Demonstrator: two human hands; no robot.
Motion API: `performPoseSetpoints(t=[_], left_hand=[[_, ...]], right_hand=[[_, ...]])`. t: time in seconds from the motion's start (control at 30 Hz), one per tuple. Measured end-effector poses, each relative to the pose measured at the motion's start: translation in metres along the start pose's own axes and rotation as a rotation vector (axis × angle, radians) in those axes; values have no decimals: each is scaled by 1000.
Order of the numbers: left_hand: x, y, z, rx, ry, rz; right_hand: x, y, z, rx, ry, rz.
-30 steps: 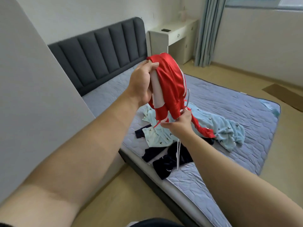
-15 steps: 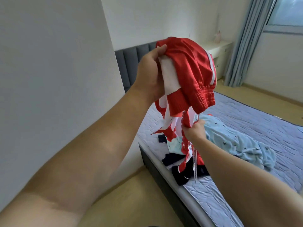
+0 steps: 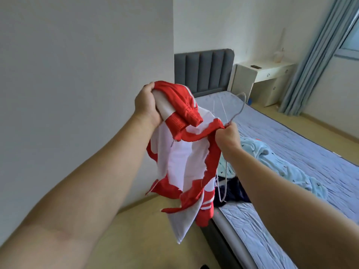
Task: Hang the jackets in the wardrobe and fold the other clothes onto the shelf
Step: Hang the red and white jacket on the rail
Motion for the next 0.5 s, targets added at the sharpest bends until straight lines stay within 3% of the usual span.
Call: performPoseSetpoints(t=[0.3, 0.4, 0.5], left_hand=[[32, 43, 88, -253, -100, 94], [39, 54, 110, -419, -369, 128], [43, 64, 111, -389, -667, 210]], right_hand=[[45, 41, -8, 239, 9, 56], [50, 43, -10, 322, 23, 49], [52, 40, -5, 359, 46, 62]])
Point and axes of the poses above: each hand's wrist, its own y-axis away from the middle knuckle, its own z-axis out of the back of the hand, x = y × z, the point moved 6 cm from there along -y, towards the middle knuckle, and after that the axes turned 1 degree about -y, right-handed, at the moved point
